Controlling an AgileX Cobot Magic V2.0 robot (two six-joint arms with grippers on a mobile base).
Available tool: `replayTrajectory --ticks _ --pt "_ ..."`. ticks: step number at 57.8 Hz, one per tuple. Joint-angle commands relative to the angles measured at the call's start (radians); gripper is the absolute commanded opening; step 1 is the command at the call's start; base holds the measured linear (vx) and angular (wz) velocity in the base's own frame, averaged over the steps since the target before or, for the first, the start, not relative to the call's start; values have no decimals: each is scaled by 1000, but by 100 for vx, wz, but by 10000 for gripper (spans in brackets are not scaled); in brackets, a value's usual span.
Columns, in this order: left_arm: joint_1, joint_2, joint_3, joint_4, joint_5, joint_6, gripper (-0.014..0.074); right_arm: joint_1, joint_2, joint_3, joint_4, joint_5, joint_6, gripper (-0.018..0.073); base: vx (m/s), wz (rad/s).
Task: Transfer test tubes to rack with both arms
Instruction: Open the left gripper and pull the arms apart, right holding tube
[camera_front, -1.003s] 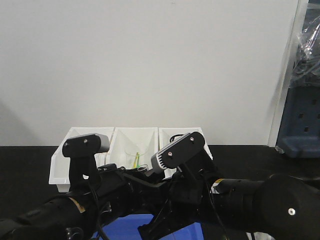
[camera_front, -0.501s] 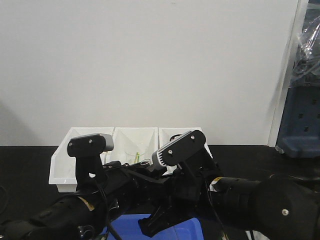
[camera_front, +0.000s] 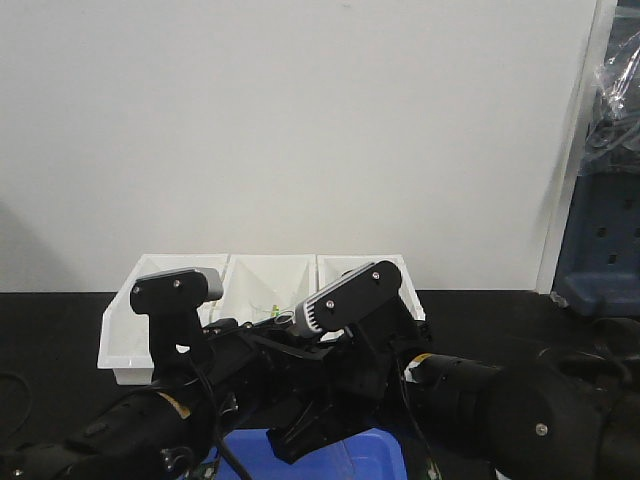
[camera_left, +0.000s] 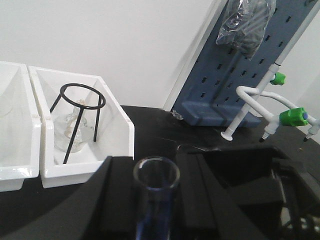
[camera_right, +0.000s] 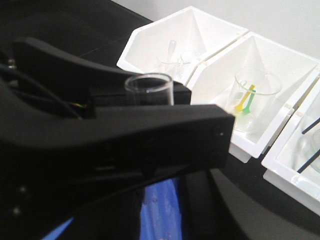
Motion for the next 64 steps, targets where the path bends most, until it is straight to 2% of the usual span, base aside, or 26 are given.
replayTrajectory --ticks 1,13,23,38,48,58,64 --pt "-4 -43 -32 13 -106 -5 164 -8 -24 -33 3 -90 0 -12 0 0" --pt "8 -43 -32 5 -110 22 387 -8 -24 -33 3 -90 0 -12 0 0" --pt "32 -43 -32 5 -120 21 498 -8 -18 -33 3 -99 0 -12 0 0" --pt "50 -49 -32 5 -172 21 508 -14 -13 -33 3 -158 0 -12 0 0" --pt "84 -83 -32 4 -198 28 505 -78 -13 -33 11 -158 1 -12 0 0" --pt "140 -132 -32 4 -188 137 505 -164 -32 -33 11 -159 1 -11 0 0" --pt "174 -152 -32 4 -165 153 505 -212 -44 -33 11 -159 1 -10 0 0"
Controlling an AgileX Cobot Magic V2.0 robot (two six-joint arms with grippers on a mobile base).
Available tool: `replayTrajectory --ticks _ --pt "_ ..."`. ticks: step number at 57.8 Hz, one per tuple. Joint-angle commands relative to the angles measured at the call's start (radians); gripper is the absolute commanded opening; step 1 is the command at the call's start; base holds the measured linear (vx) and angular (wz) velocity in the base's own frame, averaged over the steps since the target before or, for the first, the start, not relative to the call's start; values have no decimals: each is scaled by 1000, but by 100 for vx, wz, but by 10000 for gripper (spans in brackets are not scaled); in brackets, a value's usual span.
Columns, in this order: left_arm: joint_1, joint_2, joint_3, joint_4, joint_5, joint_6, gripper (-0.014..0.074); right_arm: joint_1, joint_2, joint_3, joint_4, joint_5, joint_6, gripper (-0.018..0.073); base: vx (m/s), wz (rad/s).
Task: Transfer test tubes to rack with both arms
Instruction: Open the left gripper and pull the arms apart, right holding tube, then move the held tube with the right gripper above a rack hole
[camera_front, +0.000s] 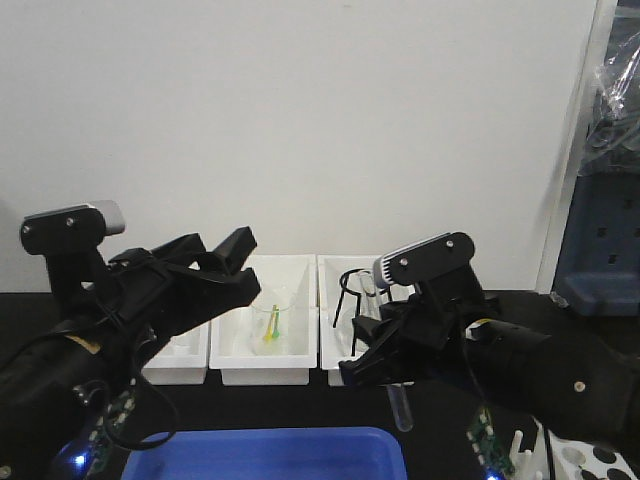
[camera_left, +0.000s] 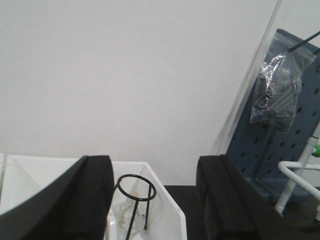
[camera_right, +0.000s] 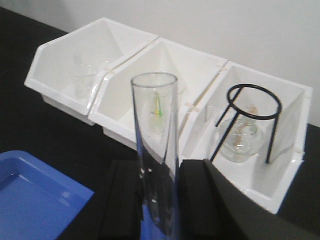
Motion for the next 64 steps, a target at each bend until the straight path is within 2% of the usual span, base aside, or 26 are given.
replayTrajectory --ticks 1,10,18,25,32,46,56,64 --pt "25 -50 -32 8 -56 16 505 -40 -52 -33 2 -75 0 -10 0 0" --pt "66 -73 -32 8 -23 29 505 -82 -77 -33 -2 -87 -2 -8 0 0" --pt "102 -93 -32 8 36 115 505 -88 -127 -25 -19 -121 -14 -8 0 0" --pt "136 -116 -25 8 62 143 505 -96 -201 48 -28 -206 -16 -8 0 0" --pt "159 -156 9 8 43 143 500 -157 -297 152 -28 -234 -15 -8 0 0" --pt "164 -234 117 8 34 146 447 -260 -434 267 -28 -247 -7 -7 0 0" --pt "164 -247 195 8 21 174 444 -278 -458 281 -28 -271 -9 -7 0 0" --pt "164 -249 252 8 -35 173 444 -278 -458 283 -28 -285 -8 -7 0 0"
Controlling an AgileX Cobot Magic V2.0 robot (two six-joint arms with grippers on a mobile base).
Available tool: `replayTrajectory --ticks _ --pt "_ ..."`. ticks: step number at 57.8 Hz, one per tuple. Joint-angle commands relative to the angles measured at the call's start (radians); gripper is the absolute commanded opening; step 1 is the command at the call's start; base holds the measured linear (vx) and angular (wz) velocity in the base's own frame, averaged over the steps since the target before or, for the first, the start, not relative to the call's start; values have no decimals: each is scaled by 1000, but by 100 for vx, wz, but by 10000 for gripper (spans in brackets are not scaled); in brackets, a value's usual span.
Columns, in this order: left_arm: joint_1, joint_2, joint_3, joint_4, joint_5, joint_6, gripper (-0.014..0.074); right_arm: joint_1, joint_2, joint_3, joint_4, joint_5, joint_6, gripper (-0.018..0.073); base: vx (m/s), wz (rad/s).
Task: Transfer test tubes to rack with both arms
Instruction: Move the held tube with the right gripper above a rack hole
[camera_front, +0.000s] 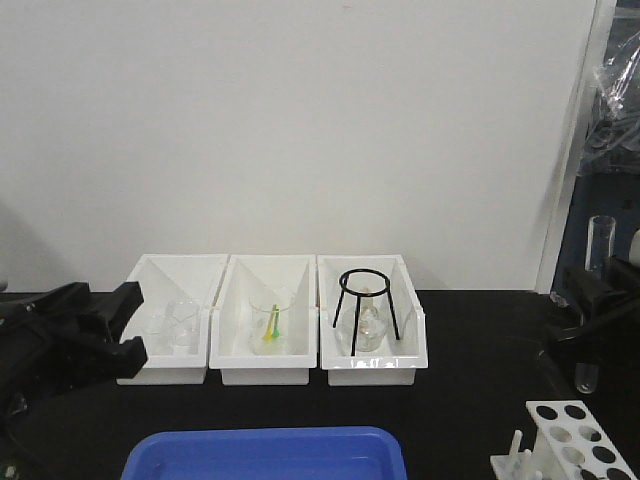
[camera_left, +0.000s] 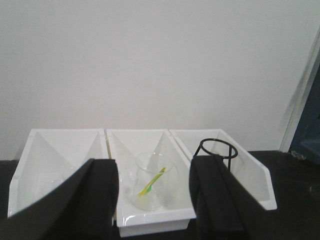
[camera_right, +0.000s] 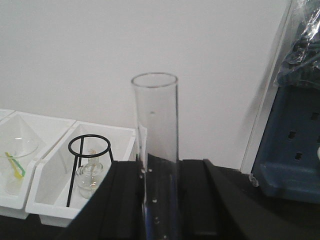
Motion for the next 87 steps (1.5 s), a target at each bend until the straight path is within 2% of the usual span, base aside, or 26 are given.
replayTrajectory --ticks 1,10,18,25,30,45,55,64,87 --pt "1 -34 5 8 -134 3 444 -8 -23 -21 -16 -90 -4 -7 0 0" --pt "1 -68 53 8 -224 3 444 -8 -49 90 -12 -208 12 -7 0 0" --pt "1 -101 55 8 -221 3 444 -6 -58 184 -12 -313 42 -7 0 0" --pt "1 -120 55 8 -221 3 444 -6 -58 229 -17 -372 128 -7 0 0" --pt "1 -125 55 8 -222 3 444 -6 -57 258 -57 -403 193 -7 0 0" --pt "1 -125 55 8 -222 3 444 -6 -33 330 -150 -480 297 -7 0 0" --pt "1 -125 55 8 -222 3 444 -6 52 330 -267 -551 389 -7 0 0" --pt "1 -125 55 8 -223 3 444 -6 120 330 -274 -613 396 -7 0 0" --pt "1 -125 55 8 -223 3 444 -6 146 331 -273 -593 389 -6 0 0"
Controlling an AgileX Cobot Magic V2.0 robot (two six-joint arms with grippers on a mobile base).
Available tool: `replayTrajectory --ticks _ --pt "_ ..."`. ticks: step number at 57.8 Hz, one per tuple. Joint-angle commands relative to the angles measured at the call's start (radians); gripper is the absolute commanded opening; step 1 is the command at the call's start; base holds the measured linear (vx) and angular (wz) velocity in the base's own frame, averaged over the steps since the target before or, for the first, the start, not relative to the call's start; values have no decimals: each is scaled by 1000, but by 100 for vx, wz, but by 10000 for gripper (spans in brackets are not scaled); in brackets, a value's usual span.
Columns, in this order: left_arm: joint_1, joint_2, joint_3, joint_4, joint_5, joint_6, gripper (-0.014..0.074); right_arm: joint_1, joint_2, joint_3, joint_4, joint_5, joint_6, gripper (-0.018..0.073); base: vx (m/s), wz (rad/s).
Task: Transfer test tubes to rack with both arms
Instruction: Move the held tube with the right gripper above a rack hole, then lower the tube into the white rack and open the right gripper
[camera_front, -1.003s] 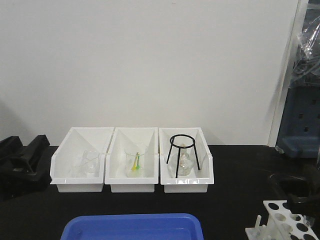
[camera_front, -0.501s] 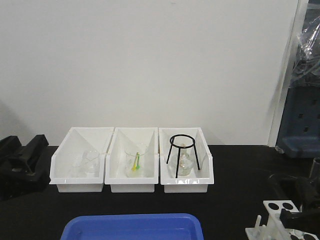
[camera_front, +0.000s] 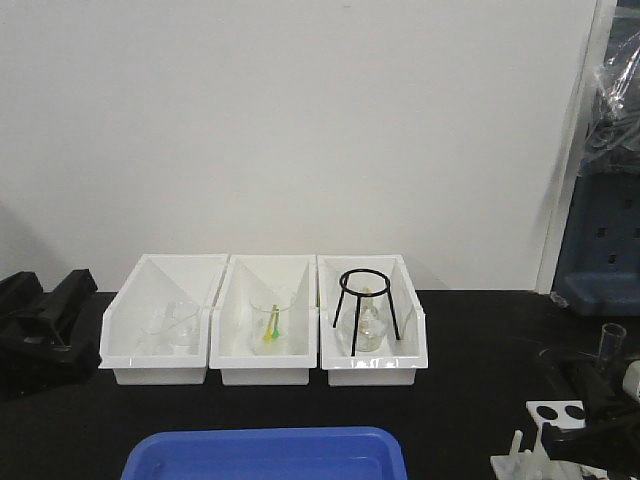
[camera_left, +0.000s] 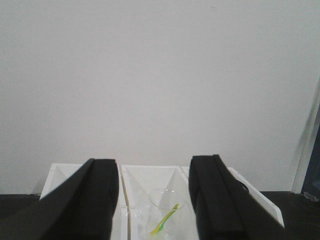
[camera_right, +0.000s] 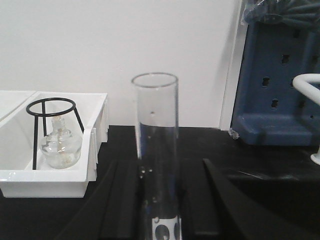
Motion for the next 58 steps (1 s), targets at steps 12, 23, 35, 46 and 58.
replayTrajectory --ticks 12,23,35,46,58 --pt "1 -19 -29 10 -82 0 444 -6 38 -24 -23 -130 -14 -6 0 0" --pt "1 -19 -29 10 -82 0 444 -6 77 -24 -19 -163 -3 -6 0 0" --pt "1 -19 -29 10 -82 0 444 -6 111 -14 -26 -178 19 -6 0 0" --pt "1 -19 -29 10 -83 0 444 -6 148 110 -30 -420 103 -6 0 0" --pt "1 -19 -29 10 -83 0 444 -6 191 151 -43 -469 118 -6 0 0"
